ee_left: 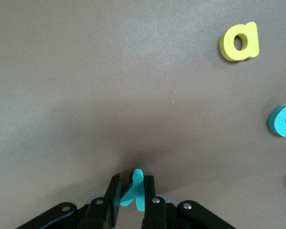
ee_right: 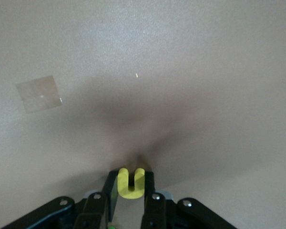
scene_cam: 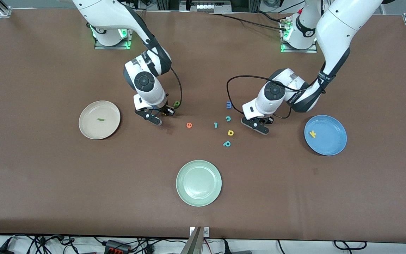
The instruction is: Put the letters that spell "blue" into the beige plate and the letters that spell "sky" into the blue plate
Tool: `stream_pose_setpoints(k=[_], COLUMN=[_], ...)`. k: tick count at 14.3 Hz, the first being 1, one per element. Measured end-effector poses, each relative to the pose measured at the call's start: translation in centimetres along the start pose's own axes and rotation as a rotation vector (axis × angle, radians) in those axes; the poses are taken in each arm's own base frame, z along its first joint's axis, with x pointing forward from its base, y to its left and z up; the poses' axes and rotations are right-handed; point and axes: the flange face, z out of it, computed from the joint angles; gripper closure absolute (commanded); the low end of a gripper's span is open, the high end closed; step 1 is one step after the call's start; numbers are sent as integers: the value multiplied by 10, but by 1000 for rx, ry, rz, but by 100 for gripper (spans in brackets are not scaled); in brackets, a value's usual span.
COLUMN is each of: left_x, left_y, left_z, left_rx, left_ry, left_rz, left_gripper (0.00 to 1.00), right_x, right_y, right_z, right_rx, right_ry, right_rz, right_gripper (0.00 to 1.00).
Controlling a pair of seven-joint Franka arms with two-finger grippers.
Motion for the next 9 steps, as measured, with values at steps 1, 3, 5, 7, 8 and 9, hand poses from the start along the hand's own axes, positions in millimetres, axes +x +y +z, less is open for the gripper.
stream_pose_setpoints(k=[1,3,5,7,8,9], left_x=[1,7,15,19,19,17], left_y=[-3,-17,-38,-63,-83,-109], left_z=[-3,-25,-66,-105,-116,-121], left_rx=[6,53,139,198,204,197], left_ry=[-2,-26,-88,-157,-175,-189], left_rz=[-4,-22,-58,-63,-49,-34], left_gripper=[94,94,94,93,93,93], right_x=[3,15,40,67,79,92], right_y=[-1,-2,5,18,29,42], right_z=[-4,-20,-45,-72,-82,-87], right_rx=[7,25,20,14,2,-15], right_ry=[5,20,18,12,3,-9], right_rz=[2,-2,-15,-55,-84,-115], right_gripper=[82,82,82,82,82,82])
